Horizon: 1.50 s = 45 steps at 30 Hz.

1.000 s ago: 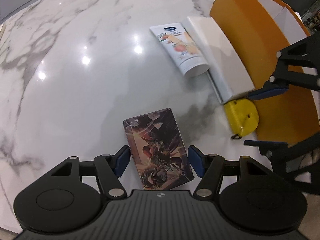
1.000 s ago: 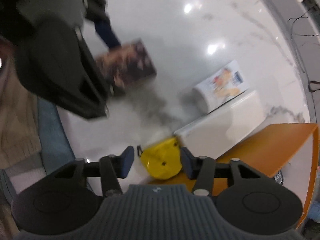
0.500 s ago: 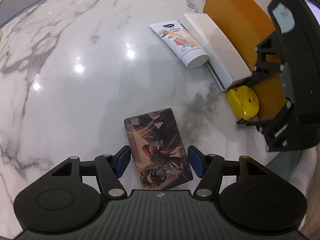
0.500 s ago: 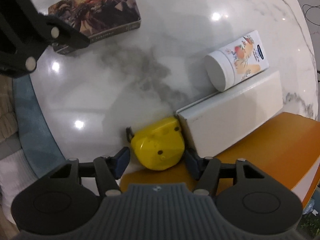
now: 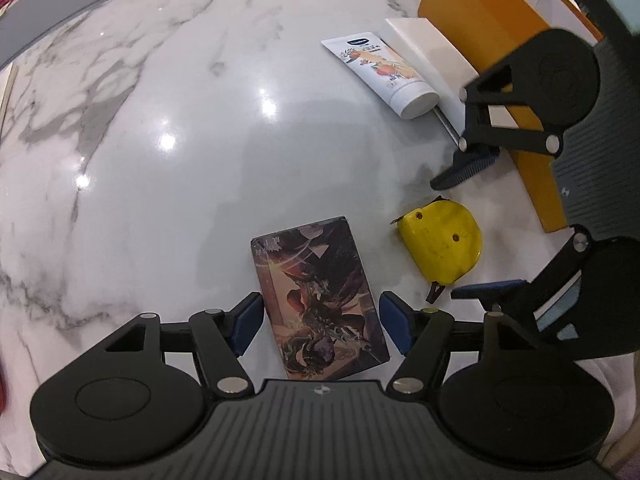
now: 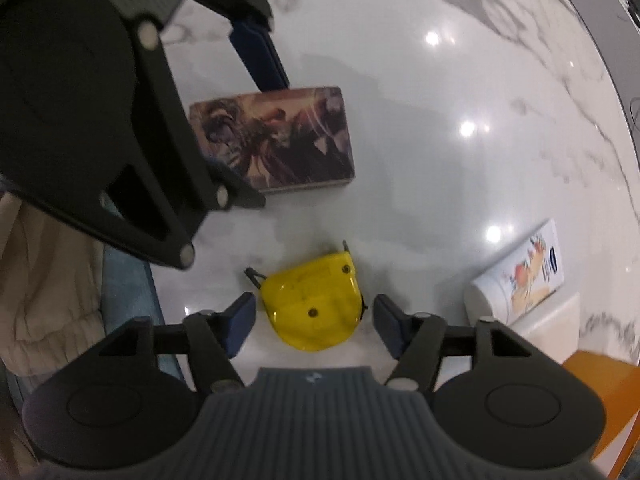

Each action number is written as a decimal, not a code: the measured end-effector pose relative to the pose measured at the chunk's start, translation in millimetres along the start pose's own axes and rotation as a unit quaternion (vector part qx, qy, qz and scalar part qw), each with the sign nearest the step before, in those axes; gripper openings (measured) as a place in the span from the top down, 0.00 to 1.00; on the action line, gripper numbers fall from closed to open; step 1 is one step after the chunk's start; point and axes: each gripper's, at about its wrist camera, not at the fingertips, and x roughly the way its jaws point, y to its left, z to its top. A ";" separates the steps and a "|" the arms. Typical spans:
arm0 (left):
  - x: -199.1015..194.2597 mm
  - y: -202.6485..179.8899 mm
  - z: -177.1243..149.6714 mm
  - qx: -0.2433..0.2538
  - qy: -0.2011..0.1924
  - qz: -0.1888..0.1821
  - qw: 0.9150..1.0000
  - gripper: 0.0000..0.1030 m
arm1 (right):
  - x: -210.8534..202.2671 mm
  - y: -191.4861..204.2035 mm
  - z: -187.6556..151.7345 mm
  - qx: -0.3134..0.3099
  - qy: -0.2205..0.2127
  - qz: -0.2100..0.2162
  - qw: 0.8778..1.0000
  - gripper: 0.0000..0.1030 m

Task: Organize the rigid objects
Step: 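Lift the card box and tape measure and carry them toward the shoebox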

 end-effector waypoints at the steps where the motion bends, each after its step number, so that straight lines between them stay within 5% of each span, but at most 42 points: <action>1: 2.5 -0.4 0.4 -0.002 0.002 0.001 1.000 0.24 | 1.4 0.8 -3.1 -0.003 -0.004 0.002 1.000 0.36; 22: 2.5 -12.9 -2.7 0.009 -0.017 0.023 1.000 0.32 | 1.5 -12.2 -19.2 0.024 -0.048 0.008 0.999 0.43; 36: -78.9 -65.2 3.8 0.063 -0.085 0.057 0.993 0.33 | -77.3 1.4 -45.9 0.045 -0.118 -0.053 0.991 0.43; 45: -129.3 -132.6 33.8 0.098 -0.149 0.031 0.983 0.33 | -142.7 -5.8 -111.2 0.069 -0.140 -0.113 0.981 0.43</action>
